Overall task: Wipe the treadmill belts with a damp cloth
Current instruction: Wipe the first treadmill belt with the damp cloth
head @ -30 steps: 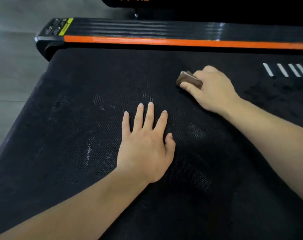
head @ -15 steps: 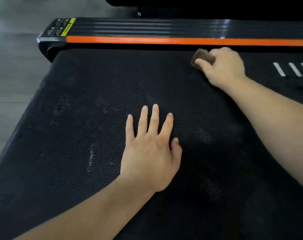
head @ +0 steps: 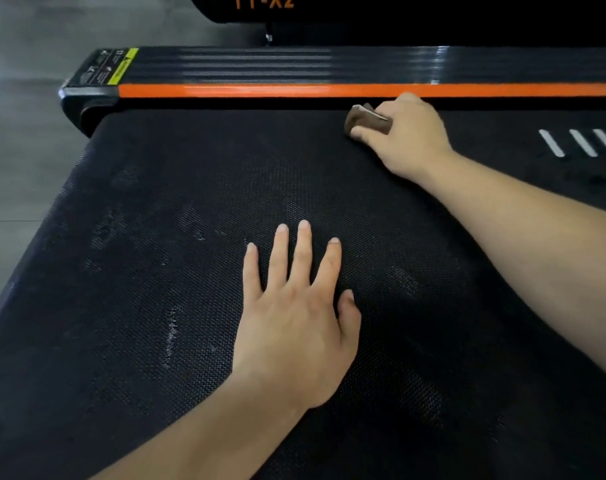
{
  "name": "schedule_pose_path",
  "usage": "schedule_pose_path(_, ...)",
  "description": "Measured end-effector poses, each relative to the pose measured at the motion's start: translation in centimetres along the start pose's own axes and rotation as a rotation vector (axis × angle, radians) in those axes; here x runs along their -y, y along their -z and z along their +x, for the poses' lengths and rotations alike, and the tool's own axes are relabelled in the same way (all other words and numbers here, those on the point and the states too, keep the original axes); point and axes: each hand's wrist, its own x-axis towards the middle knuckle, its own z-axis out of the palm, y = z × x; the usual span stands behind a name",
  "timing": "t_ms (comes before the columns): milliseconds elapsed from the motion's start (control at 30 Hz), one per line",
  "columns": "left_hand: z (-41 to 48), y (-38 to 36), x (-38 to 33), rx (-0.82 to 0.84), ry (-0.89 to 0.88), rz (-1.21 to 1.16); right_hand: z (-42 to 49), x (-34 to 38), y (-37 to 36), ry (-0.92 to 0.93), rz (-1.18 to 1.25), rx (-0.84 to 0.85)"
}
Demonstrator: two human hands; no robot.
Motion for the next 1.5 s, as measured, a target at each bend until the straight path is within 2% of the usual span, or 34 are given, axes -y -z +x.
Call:
schedule_pose_path(67, 0.0, 0.0, 0.0, 0.001, 0.006, -0.002, 0.9, -0.6, 0.5, -0.020, -0.020, 0.006)
schedule_pose_path(167, 0.0, 0.1, -0.1, 0.008, 0.011, -0.007, 2.4, -0.8, 1.2, -0.250, -0.170, -0.119)
schedule_pose_path(233, 0.1, 0.3, -0.1, 0.017, 0.016, -0.006, 1.8, 0.1, 0.4, -0.178, -0.138, -0.105)
schedule_pose_path(333, 0.2, 0.4, -0.1, 0.034, 0.021, 0.002, -0.1, 0.3, 0.3, -0.003, -0.031, 0.021)
schedule_pose_path(367, 0.2, 0.4, -0.1, 0.032, 0.024, 0.001, 0.0, -0.3, 0.9, -0.028, -0.070, 0.011)
schedule_pose_path(467, 0.1, 0.3, -0.2, 0.027, 0.022, -0.009, 1.1, -2.3, 2.6, -0.330, -0.175, -0.117)
schedule_pose_path(500, 0.1, 0.3, -0.1, 0.027, 0.023, -0.013, 0.6, -2.1, 2.6, -0.349, -0.175, -0.136)
schedule_pose_path(600, 0.0, 0.3, -0.1, 0.024, 0.024, -0.019, -2.3, -0.8, 1.6, -0.120, -0.080, -0.026)
schedule_pose_path(667, 0.1, 0.3, -0.1, 0.021, 0.025, -0.021, -3.7, -1.5, 2.2, -0.072, -0.075, 0.014)
schedule_pose_path(767, 0.1, 0.2, -0.1, 0.024, 0.023, -0.018, -2.8, -4.0, 4.1, -0.371, -0.131, -0.112)
schedule_pose_path(800, 0.1, 0.3, -0.1, 0.026, 0.025, -0.016, -2.9, -4.2, 4.3, -0.415, -0.134, -0.138)
schedule_pose_path(833, 0.0, 0.3, -0.2, 0.030, 0.028, -0.015, -3.4, -3.9, 4.0, -0.378, -0.148, -0.137)
schedule_pose_path(967, 0.1, 0.5, -0.2, 0.041, 0.034, -0.010, -6.8, -3.1, 3.5, -0.064, -0.051, 0.046)
schedule_pose_path(1033, 0.2, 0.4, -0.2, 0.045, 0.037, 0.000, -6.8, -4.5, 4.5, -0.117, -0.087, 0.023)
schedule_pose_path(1100, 0.2, 0.4, -0.3, 0.046, 0.041, 0.010, -6.0, -5.2, 5.3, -0.317, -0.088, -0.074)
schedule_pose_path(1133, 0.1, 0.4, -0.3, 0.043, 0.046, 0.012, -6.0, -4.9, 5.1, -0.352, -0.107, -0.106)
schedule_pose_path(1200, 0.1, 0.4, -0.3, 0.048, 0.051, 0.013, -7.1, -3.6, 3.9, -0.241, -0.112, -0.083)
schedule_pose_path(1300, 0.2, 0.5, -0.4, 0.050, 0.054, 0.019, -10.3, -3.0, 3.9, -0.030, -0.045, 0.063)
schedule_pose_path(1333, 0.3, 0.4, -0.3, 0.047, 0.052, 0.021, -10.4, -3.8, 4.4, -0.047, -0.070, 0.063)
schedule_pose_path(1433, 0.2, 0.3, -0.2, 0.045, 0.053, 0.013, -9.6, -5.0, 6.1, -0.289, -0.083, -0.057)
schedule_pose_path(1500, 0.2, 0.3, -0.2, 0.034, 0.058, 0.011, -11.2, -3.5, 5.6, -0.261, -0.088, -0.075)
